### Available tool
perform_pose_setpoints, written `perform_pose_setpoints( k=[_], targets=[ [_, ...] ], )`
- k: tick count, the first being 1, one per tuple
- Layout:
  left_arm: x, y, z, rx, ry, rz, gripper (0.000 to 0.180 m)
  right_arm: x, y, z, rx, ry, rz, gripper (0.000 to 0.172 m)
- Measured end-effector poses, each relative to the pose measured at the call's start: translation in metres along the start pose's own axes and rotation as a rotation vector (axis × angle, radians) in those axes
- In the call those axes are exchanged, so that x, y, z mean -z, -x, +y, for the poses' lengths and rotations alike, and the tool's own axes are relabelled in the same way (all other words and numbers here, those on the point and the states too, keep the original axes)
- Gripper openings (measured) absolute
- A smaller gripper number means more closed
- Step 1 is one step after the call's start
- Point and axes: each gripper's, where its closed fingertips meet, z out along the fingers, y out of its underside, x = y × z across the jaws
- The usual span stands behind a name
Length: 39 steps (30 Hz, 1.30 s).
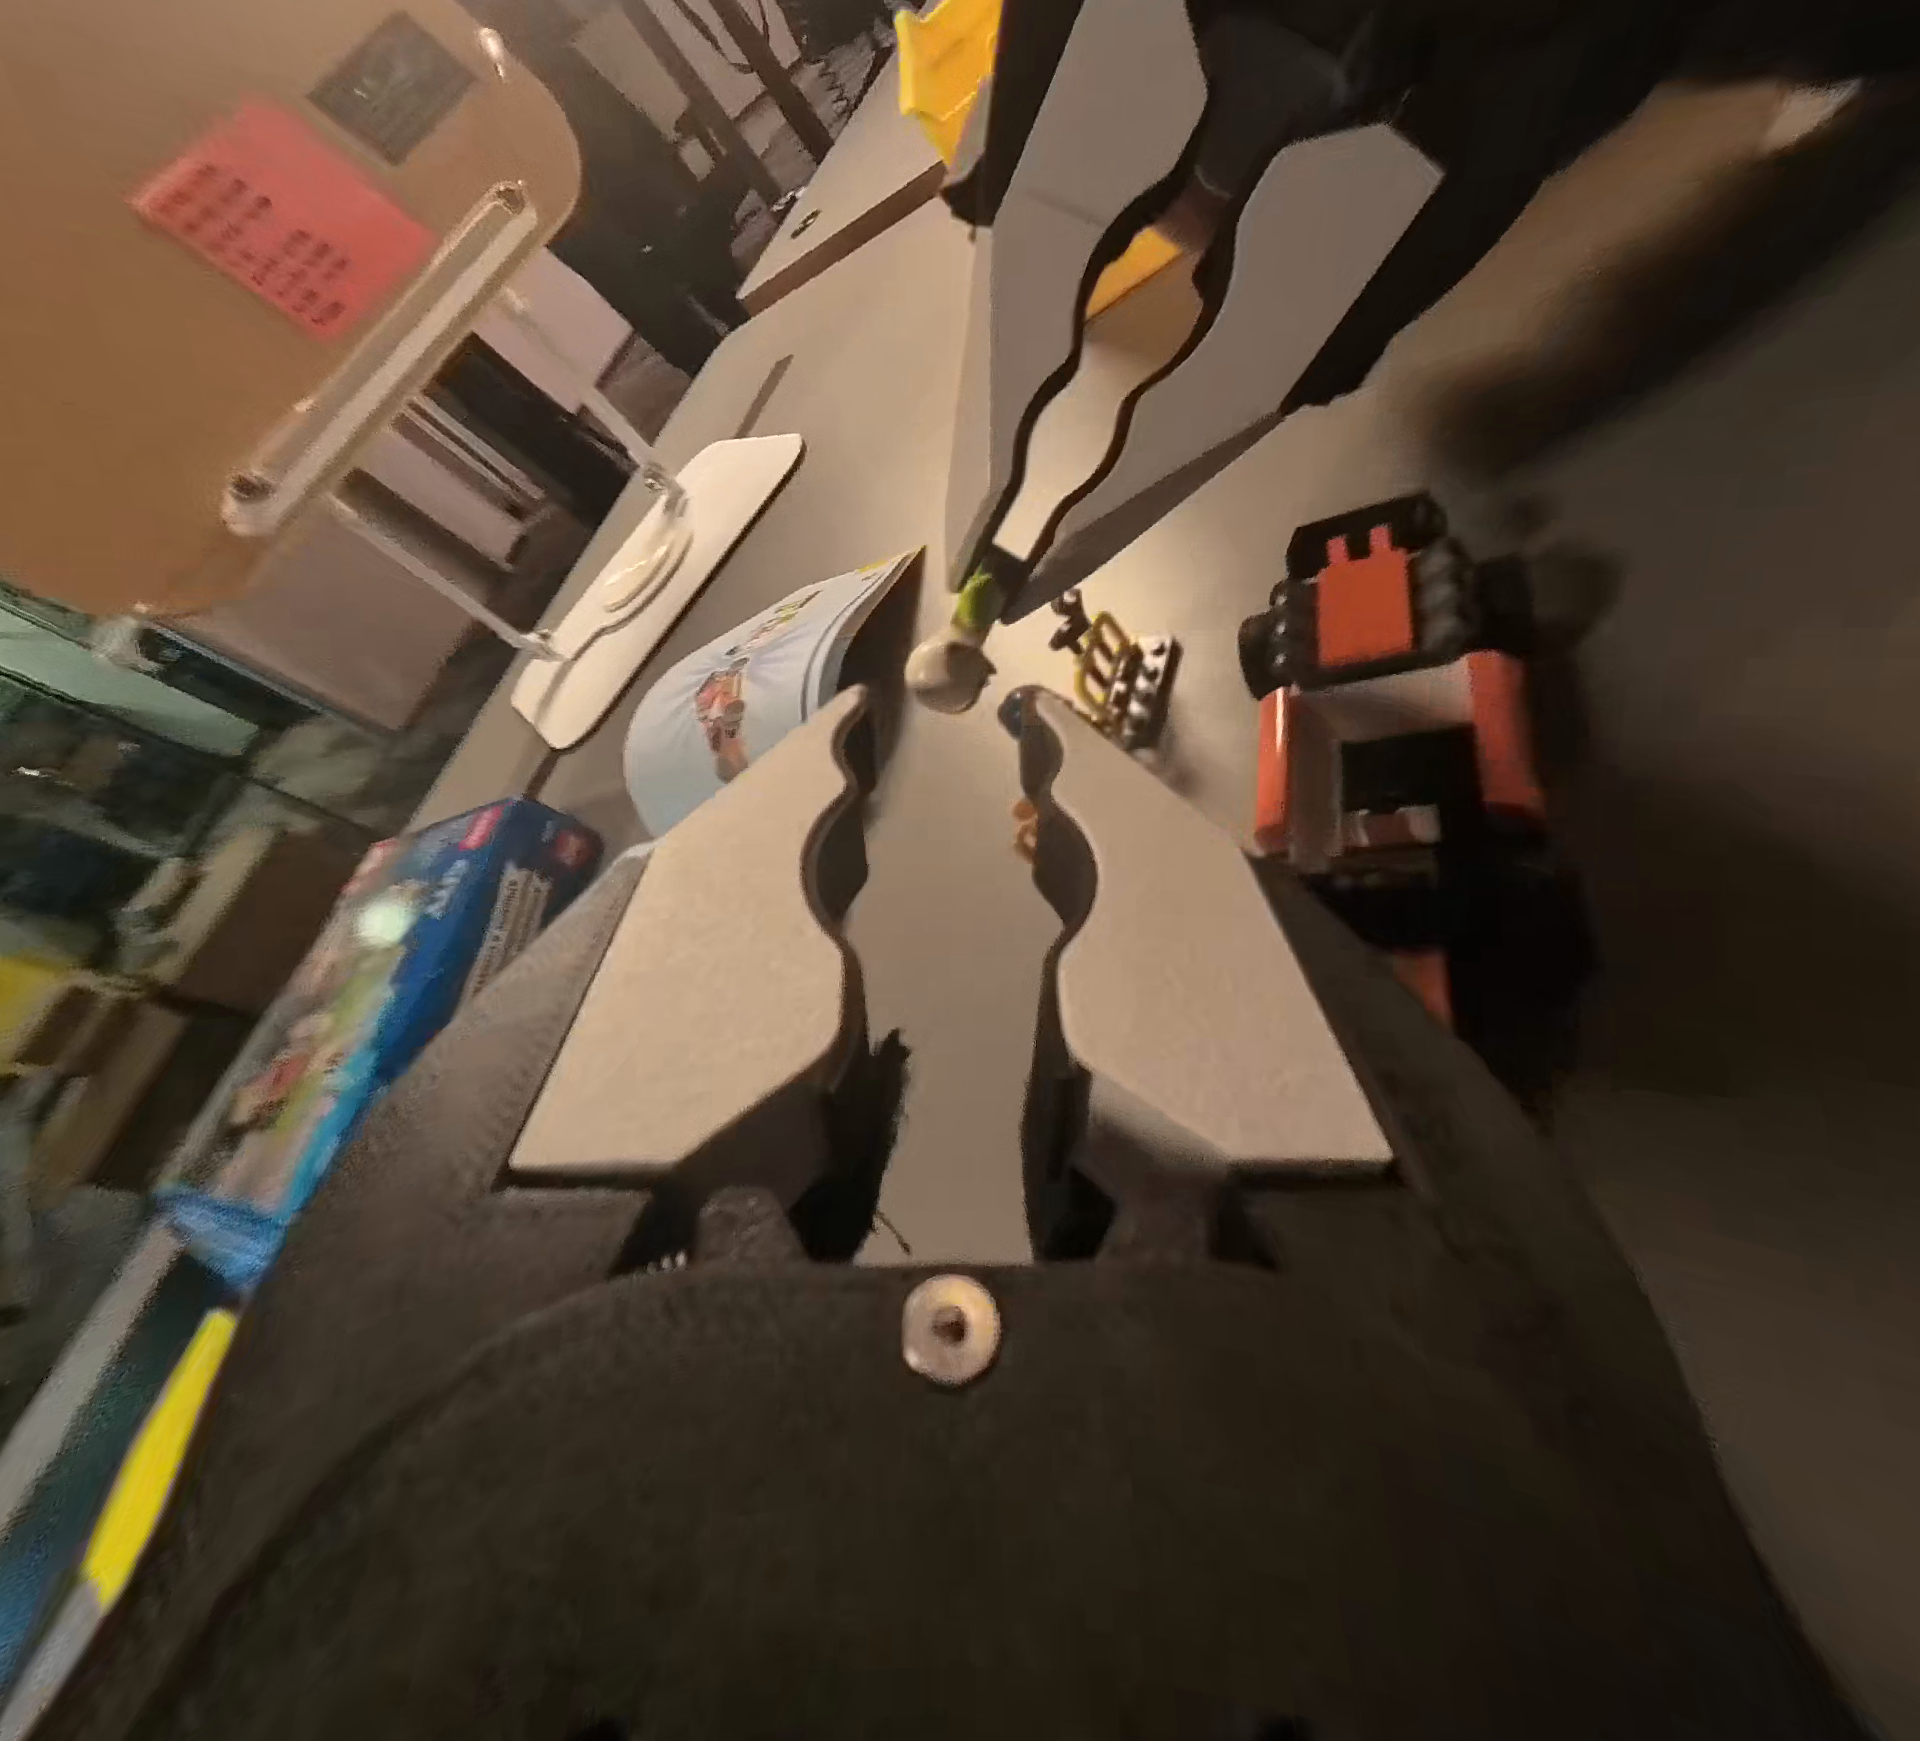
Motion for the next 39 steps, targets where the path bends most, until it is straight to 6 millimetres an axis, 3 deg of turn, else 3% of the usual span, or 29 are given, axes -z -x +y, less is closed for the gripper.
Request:
perform_pose_setpoints(
  k=[6,10,14,17,22,25,37,39],
  targets=[
    [-0.004,-0.007,0.000,-0.173,0.035,-0.036,0.029,-0.004,0.008,0.003,0.054,0.031,-0.022,0.006],
    [-0.007,-0.006,0.006,-0.280,0.089,-0.081,0.015,-0.004,0.008,0.002,0.083,0.033,-0.009,0.006],
    [-0.007,-0.004,0.006,-0.363,0.121,-0.125,0.015,-0.003,0.006,0.002,0.089,0.033,0.001,0.007],
    [-0.008,0.000,0.006,-0.370,0.152,-0.142,0.014,-0.003,0.001,0.000,0.113,0.021,0.048,0.007],
    [-0.009,0.002,0.001,-0.372,0.165,-0.167,0.013,-0.009,0.003,-0.005,0.186,0.049,0.085,0.026],
    [-0.011,0.000,0.002,-0.384,0.162,-0.164,0.013,-0.011,0.004,-0.004,0.233,0.071,0.108,0.014],
    [-0.011,0.003,-0.005,-0.390,0.136,-0.201,0.013,-0.011,-0.005,-0.006,0.322,0.086,0.198,0.013],
    [-0.011,0.004,-0.006,-0.382,0.132,-0.202,0.013,-0.009,-0.011,-0.005,0.350,0.106,0.232,0.006]
  ],
)
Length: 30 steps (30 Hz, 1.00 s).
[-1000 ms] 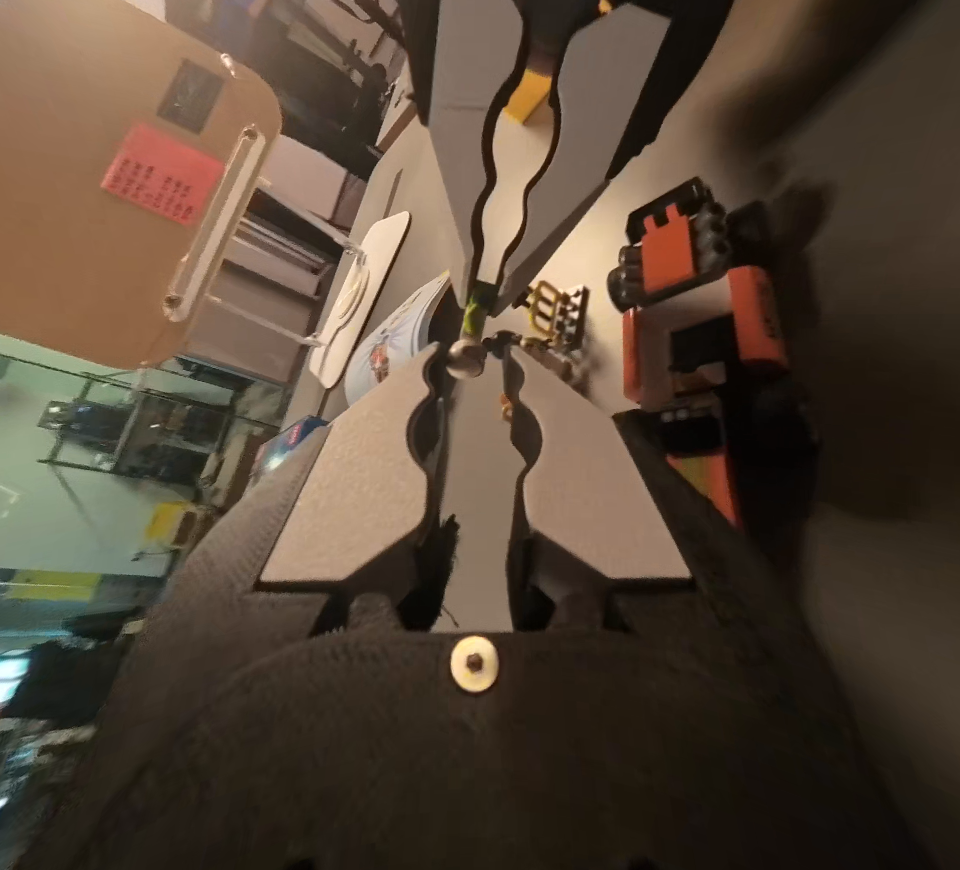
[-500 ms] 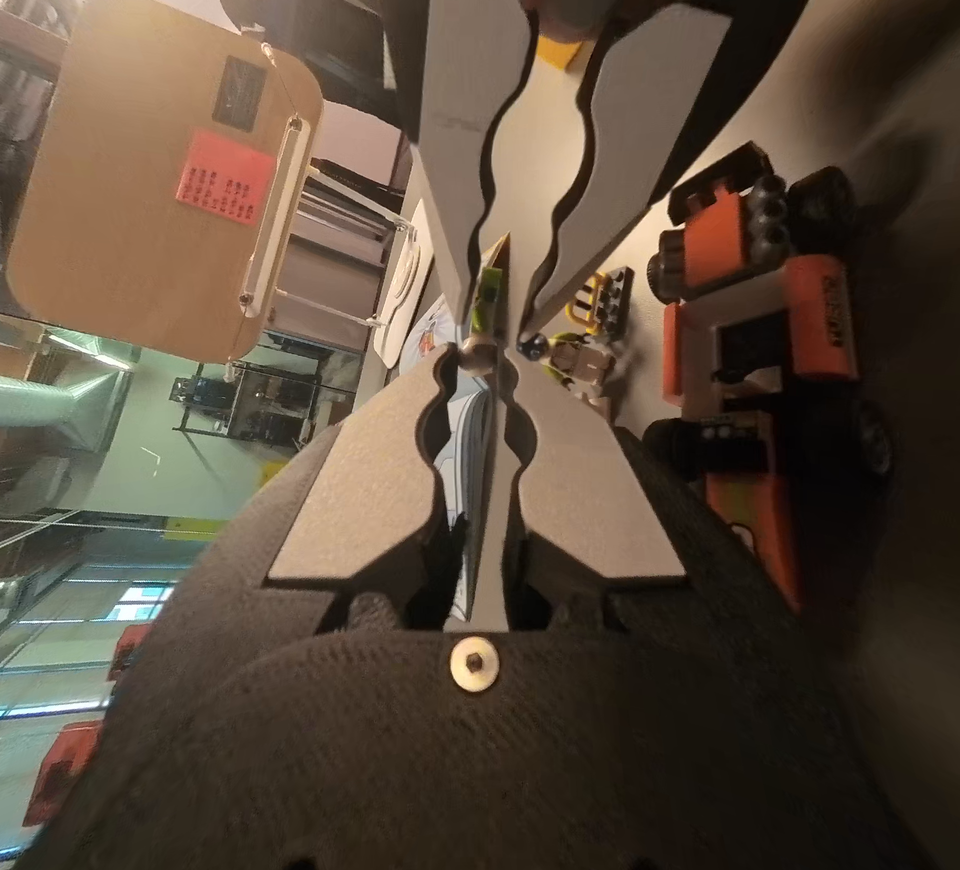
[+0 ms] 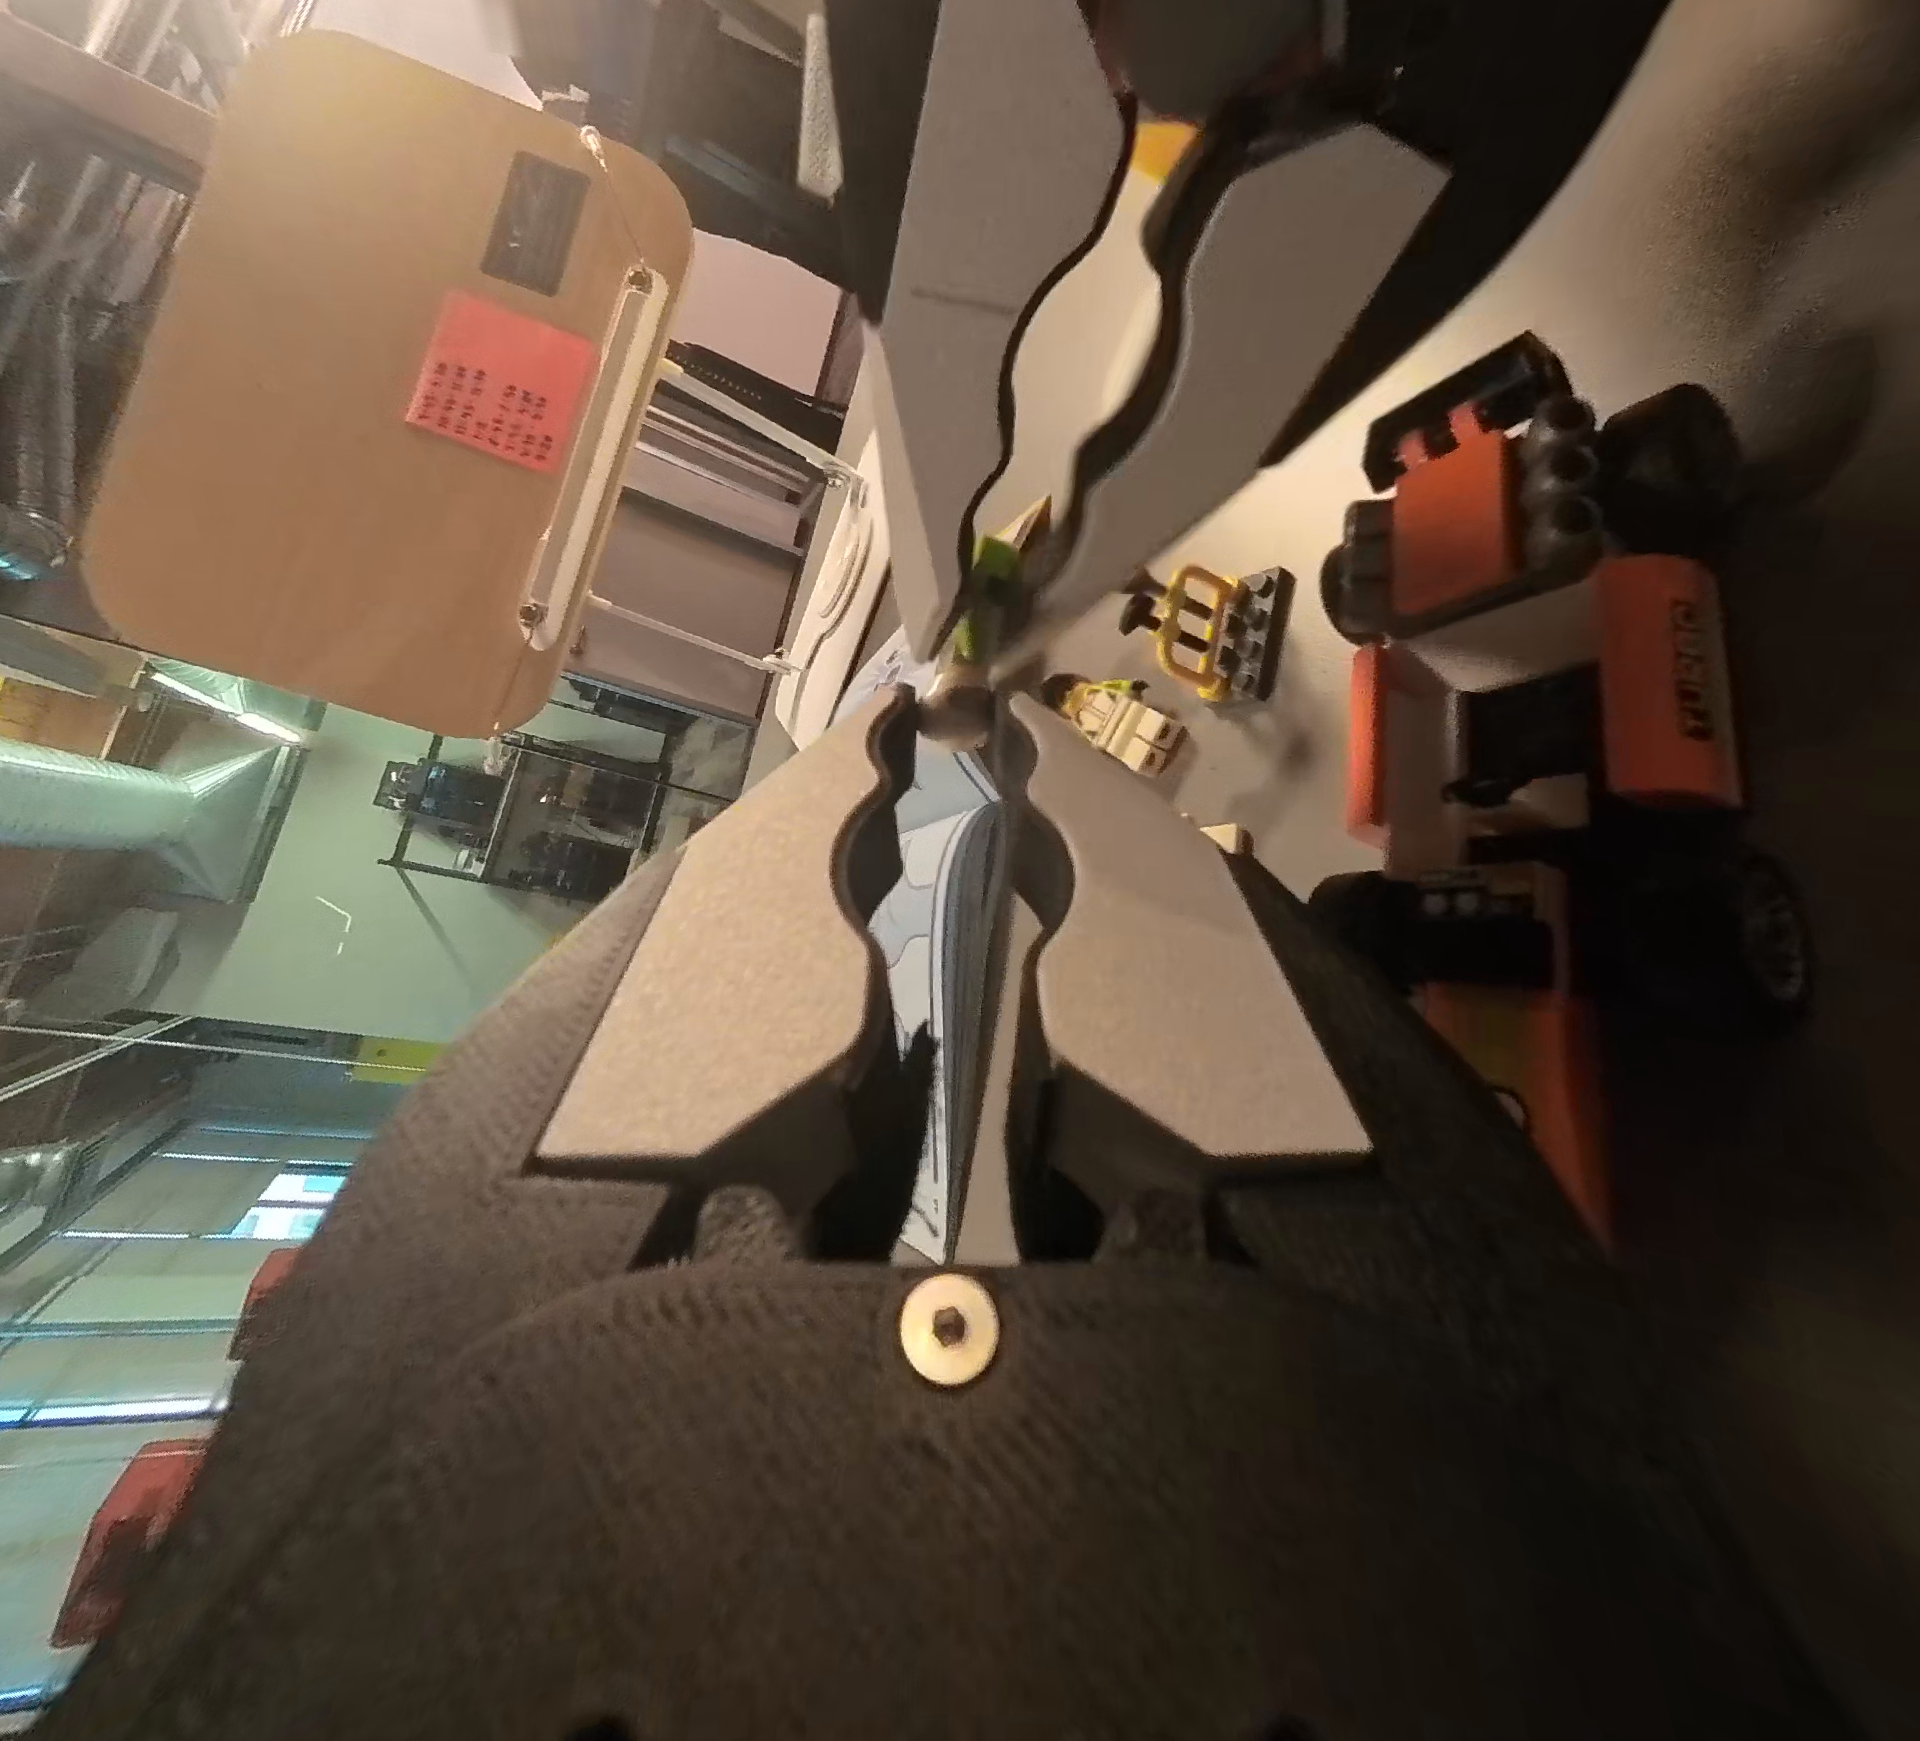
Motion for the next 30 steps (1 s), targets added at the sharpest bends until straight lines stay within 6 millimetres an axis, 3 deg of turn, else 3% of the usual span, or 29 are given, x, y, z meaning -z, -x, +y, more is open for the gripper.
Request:
perform_pose_setpoints(
  k=[2,7,10,15,21,25,30],
  targets=[
    [0.000,0.002,0.000,-0.001,-0.004,-0.006,0.014,0.001,-0.002,0.000,-0.014,-0.009,0.007,0.006],
    [0.004,0.016,0.021,-0.005,0.055,-0.053,0.013,0.003,-0.012,0.034,-0.070,0.085,0.043,0.006],
    [0.006,0.020,0.025,0.076,0.041,-0.039,0.013,0.004,-0.015,0.039,-0.120,0.081,0.054,0.006],
    [0.000,0.007,0.038,0.237,0.077,0.070,0.014,0.001,-0.010,0.040,-0.109,0.085,0.042,0.006],
    [-0.003,-0.016,0.064,0.441,0.192,0.251,0.014,-0.004,0.018,0.069,-0.173,0.194,-0.128,0.006],
    [-0.004,-0.030,0.079,0.505,0.293,0.321,0.014,-0.003,0.018,0.069,-0.205,0.186,-0.135,0.006],
    [-0.002,-0.031,0.083,0.613,0.319,0.354,0.019,-0.004,0.023,0.067,-0.204,0.181,-0.154,0.006]
  ],
)
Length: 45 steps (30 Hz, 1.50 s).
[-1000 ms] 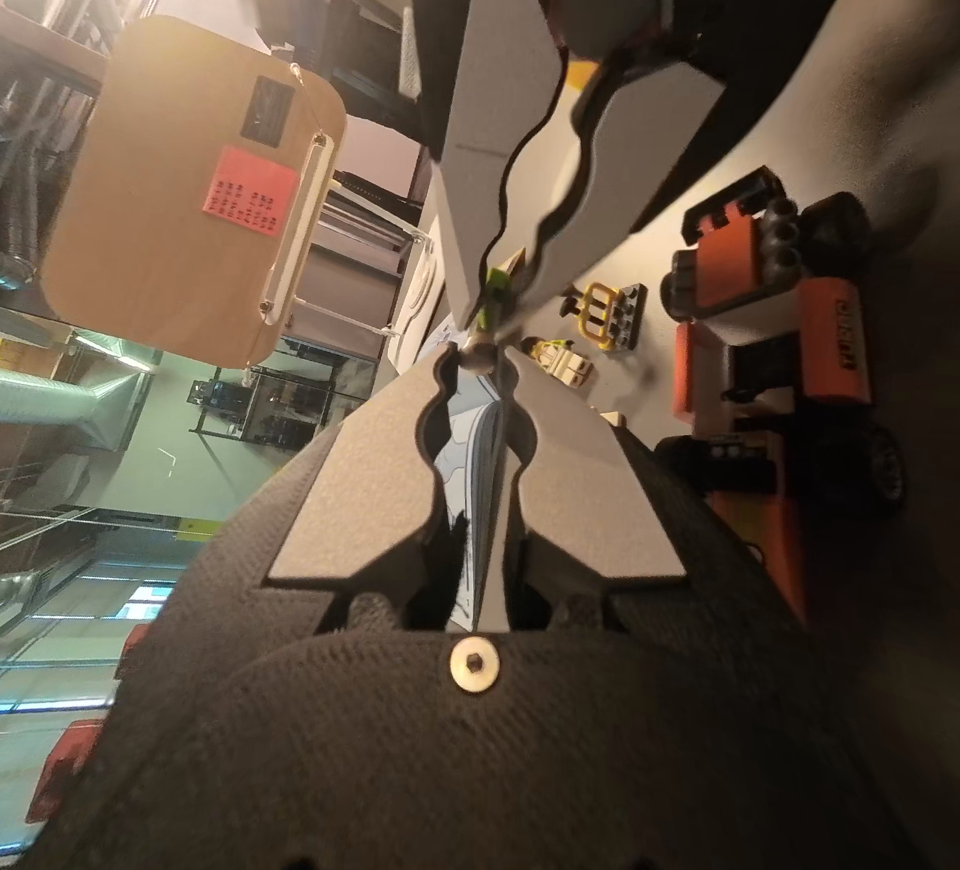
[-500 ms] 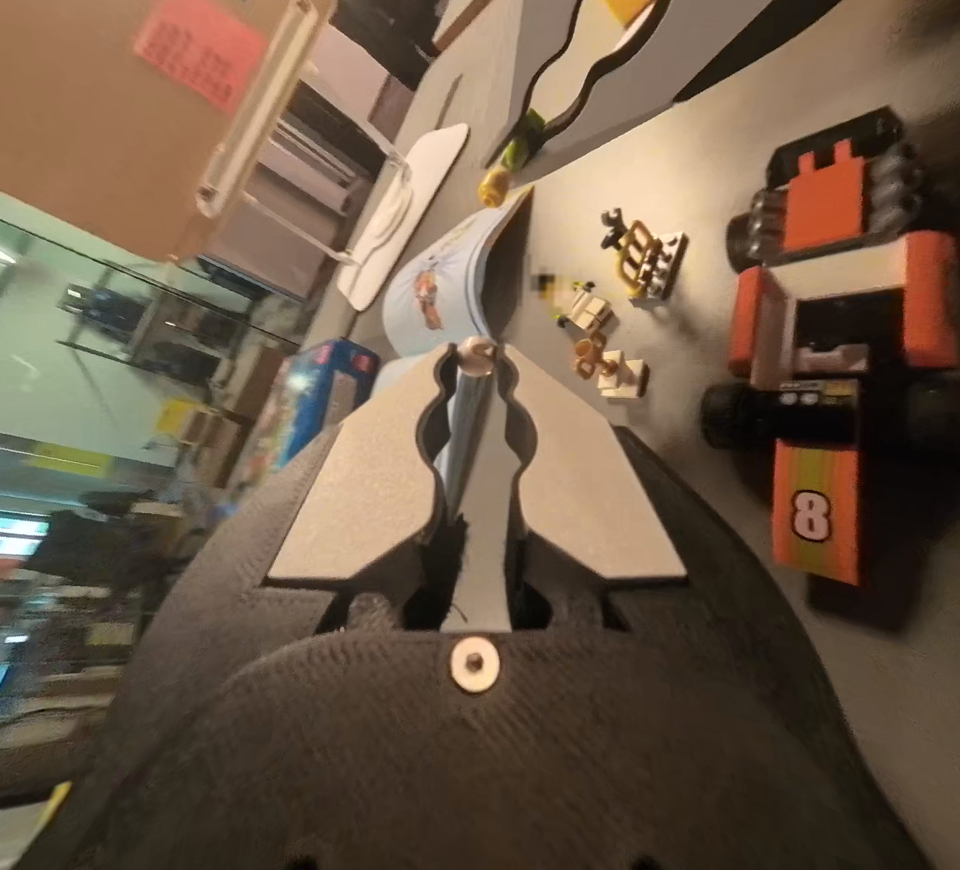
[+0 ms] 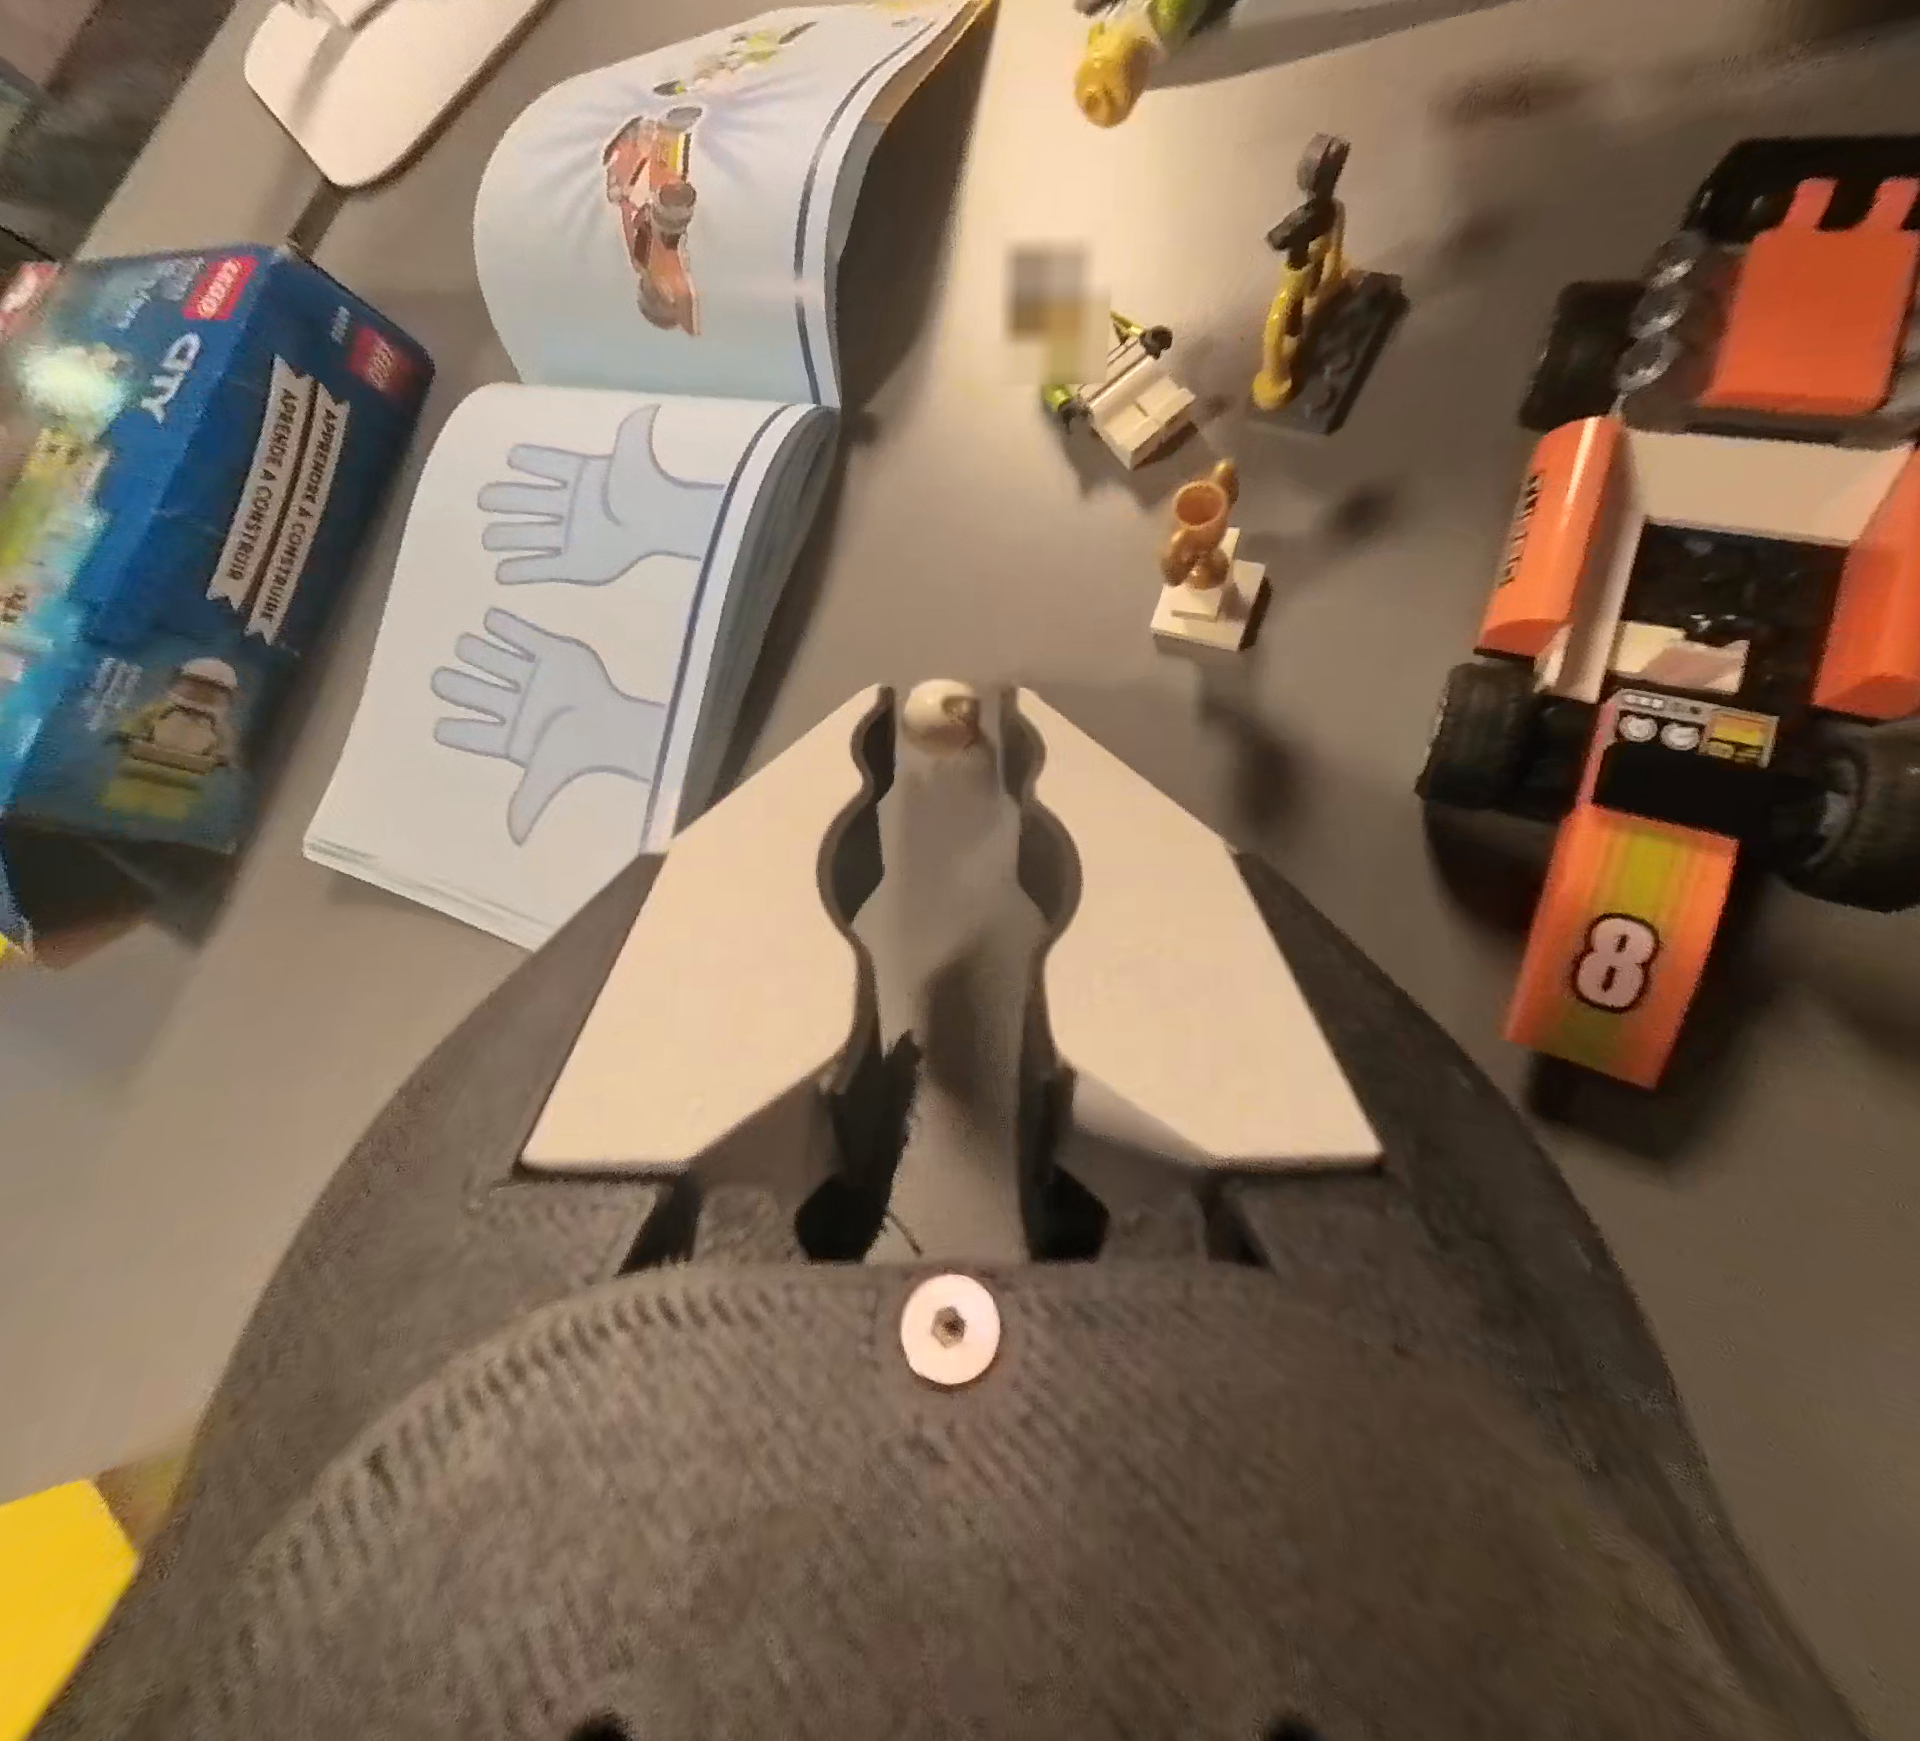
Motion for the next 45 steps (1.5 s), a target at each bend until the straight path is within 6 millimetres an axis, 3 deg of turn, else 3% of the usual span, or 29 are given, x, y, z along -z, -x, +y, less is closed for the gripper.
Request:
perform_pose_setpoints(
  k=[8,14,19,25,28,32,45],
  targets=[
    [0.007,0.004,0.000,0.059,-0.011,0.035,0.040,0.003,-0.006,-0.006,0.018,-0.023,0.044,0.006],
    [0.022,-0.007,-0.046,-0.019,-0.249,0.002,0.034,0.015,-0.017,-0.035,0.084,-0.132,0.139,0.006],
    [0.035,-0.022,-0.072,-0.238,-0.375,-0.095,0.029,0.018,-0.009,-0.053,0.144,-0.188,0.131,0.006],
    [0.035,-0.032,-0.077,-0.487,-0.378,-0.221,0.031,0.021,-0.003,-0.063,0.189,-0.224,0.114,0.006],
    [0.037,-0.035,-0.081,-0.550,-0.393,-0.257,0.021,0.022,0.000,-0.068,0.200,-0.238,0.109,0.006],
    [0.035,-0.039,-0.079,-0.613,-0.375,-0.274,0.012,0.023,0.001,-0.072,0.204,-0.254,0.104,0.006],
    [0.034,-0.030,-0.082,-0.694,-0.315,-0.380,0.010,0.024,-0.006,-0.072,0.168,-0.254,0.121,0.006]
  ],
)
